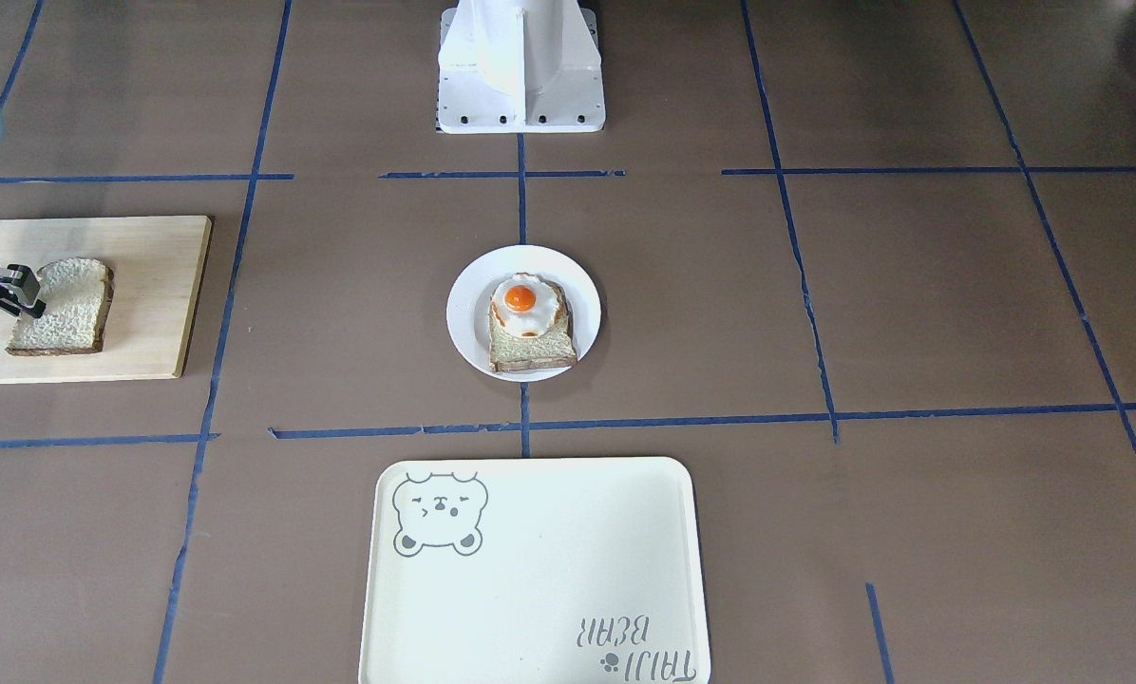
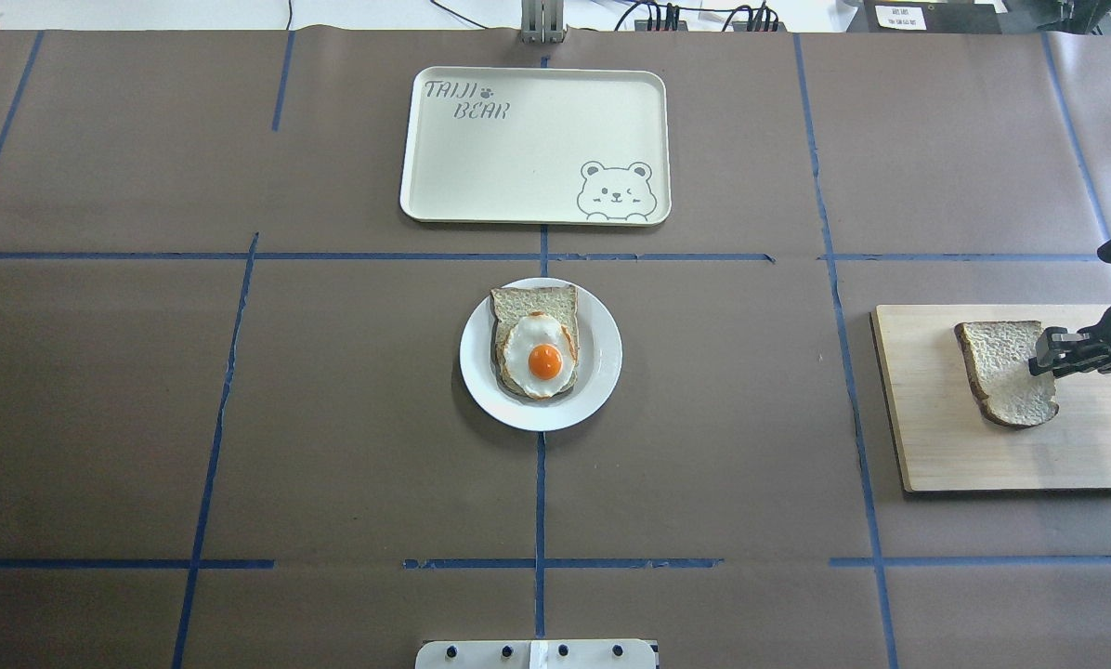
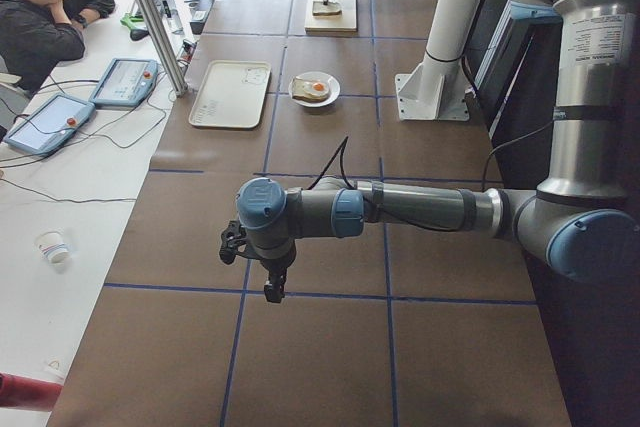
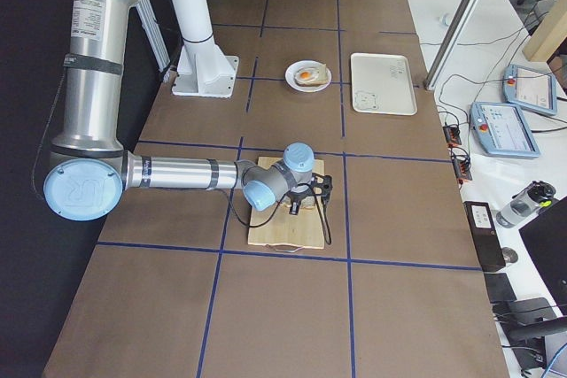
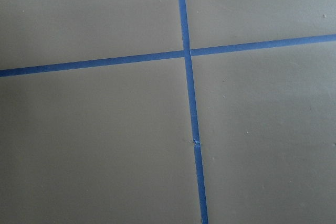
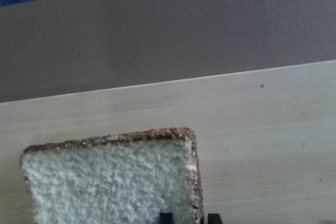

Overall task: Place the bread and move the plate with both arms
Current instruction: 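Close the right gripper on the bread slice's edge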

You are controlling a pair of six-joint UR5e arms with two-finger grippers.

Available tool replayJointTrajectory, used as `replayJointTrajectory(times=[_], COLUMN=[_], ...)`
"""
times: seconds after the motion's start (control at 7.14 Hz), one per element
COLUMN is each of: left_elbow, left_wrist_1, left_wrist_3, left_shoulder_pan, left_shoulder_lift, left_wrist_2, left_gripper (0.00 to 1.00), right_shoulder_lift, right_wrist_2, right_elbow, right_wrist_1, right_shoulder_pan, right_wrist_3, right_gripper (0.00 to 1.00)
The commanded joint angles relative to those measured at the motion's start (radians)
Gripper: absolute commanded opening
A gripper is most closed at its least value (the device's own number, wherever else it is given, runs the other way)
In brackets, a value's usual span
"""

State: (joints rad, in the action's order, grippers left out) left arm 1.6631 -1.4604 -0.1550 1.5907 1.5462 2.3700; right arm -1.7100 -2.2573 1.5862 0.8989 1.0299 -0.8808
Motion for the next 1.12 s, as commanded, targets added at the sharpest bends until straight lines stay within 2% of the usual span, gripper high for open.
replayJointTrajectory(times=[0.0,0.14,0.28,0.7,0.98], left_elbow=[0.001,0.001,0.001,0.015,0.026], left_wrist_1=[0.0,0.0,0.0,0.002,0.002], left_wrist_3=[0.0,0.0,0.0,0.024,0.034], left_shoulder_pan=[0.0,0.0,0.0,0.0,0.0], left_shoulder_lift=[0.0,0.0,0.0,0.0,-0.002], left_wrist_2=[0.0,0.0,0.0,0.0,0.0], left_gripper=[1.0,1.0,1.0,1.0,1.0], right_shoulder_lift=[0.001,0.001,0.001,0.0,-0.066], right_wrist_2=[0.002,0.002,-0.001,-0.019,-0.065], right_elbow=[0.0,0.001,0.008,0.023,0.143], right_wrist_1=[0.002,0.0,0.0,-0.005,-0.005], right_shoulder_pan=[-0.001,0.001,0.001,0.036,0.103], right_wrist_3=[0.0,0.0,-0.001,-0.001,0.003], right_gripper=[0.29,0.06,0.0,0.0,0.0])
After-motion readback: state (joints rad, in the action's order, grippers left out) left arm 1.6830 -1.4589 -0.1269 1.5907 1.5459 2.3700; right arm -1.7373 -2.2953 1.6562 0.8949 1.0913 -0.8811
